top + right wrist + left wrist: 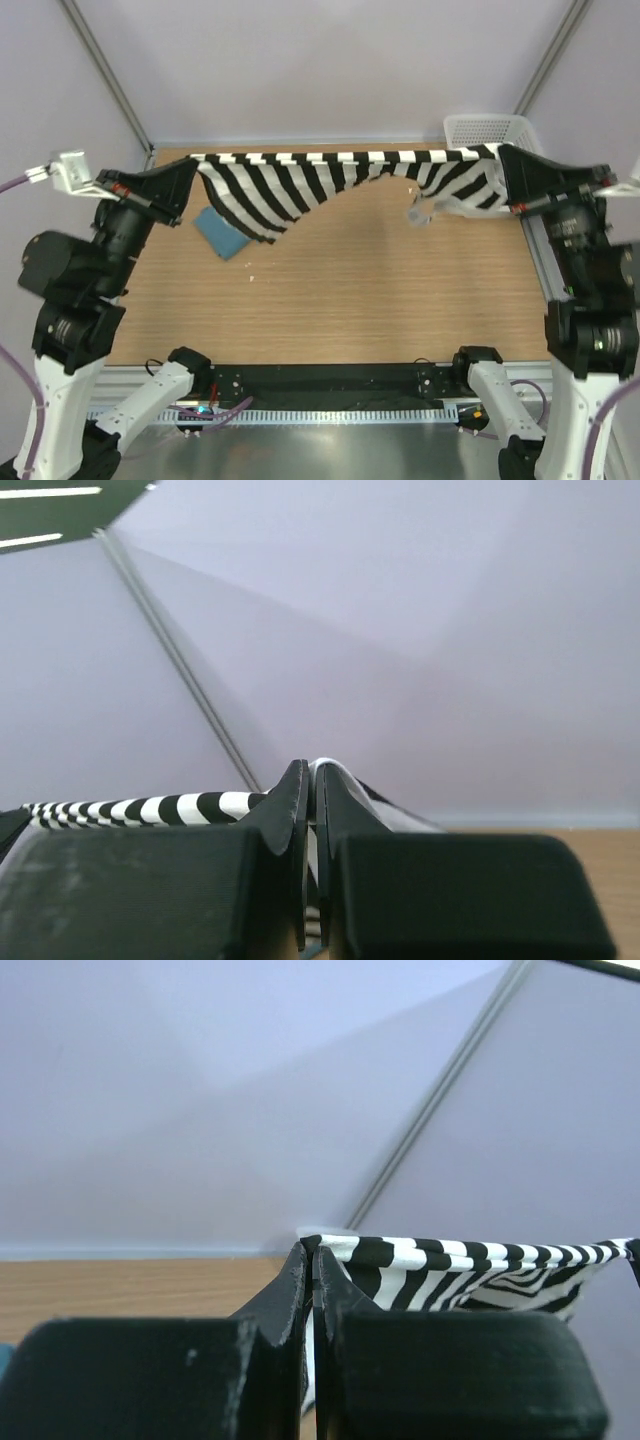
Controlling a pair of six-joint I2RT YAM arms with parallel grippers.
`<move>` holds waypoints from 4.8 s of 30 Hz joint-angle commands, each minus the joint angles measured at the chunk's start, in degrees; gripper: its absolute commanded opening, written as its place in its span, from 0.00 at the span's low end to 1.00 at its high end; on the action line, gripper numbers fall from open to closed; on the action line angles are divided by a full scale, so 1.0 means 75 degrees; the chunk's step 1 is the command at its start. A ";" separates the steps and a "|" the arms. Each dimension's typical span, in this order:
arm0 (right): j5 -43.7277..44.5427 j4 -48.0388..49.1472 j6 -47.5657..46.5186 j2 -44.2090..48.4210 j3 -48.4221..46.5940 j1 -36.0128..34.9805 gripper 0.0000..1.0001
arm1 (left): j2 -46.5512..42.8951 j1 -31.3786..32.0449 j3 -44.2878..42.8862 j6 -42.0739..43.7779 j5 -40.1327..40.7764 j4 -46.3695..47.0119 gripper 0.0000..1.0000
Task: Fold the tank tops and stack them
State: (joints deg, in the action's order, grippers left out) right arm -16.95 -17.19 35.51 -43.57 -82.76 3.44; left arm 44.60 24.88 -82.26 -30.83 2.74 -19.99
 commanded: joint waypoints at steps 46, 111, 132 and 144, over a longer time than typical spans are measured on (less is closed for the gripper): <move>0.0807 0.1343 0.0012 -0.6626 0.1295 -0.0224 0.74 | 0.7813 -0.1302 0.0150 -0.0893 0.0186 0.0559 0.81; 0.1616 -0.0227 -0.0714 -0.2687 0.5855 -0.0459 0.54 | 0.5149 -0.0787 0.4219 -0.1128 0.0126 -0.0417 0.60; 0.1662 -0.0380 -0.0890 -0.2546 0.5820 -0.0459 0.54 | 0.7283 0.0256 0.3081 -0.1526 0.0454 -0.0358 0.45; 0.1709 -0.0333 -0.0891 -0.2628 0.5926 -0.0459 0.54 | 0.7390 -0.0094 0.3537 -0.1339 0.0876 -0.0276 0.00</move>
State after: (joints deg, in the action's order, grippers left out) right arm -4.23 -21.06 29.80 -64.12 -38.39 0.32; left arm 99.92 26.83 -58.54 -41.87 7.07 -22.04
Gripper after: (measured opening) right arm 0.544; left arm 0.014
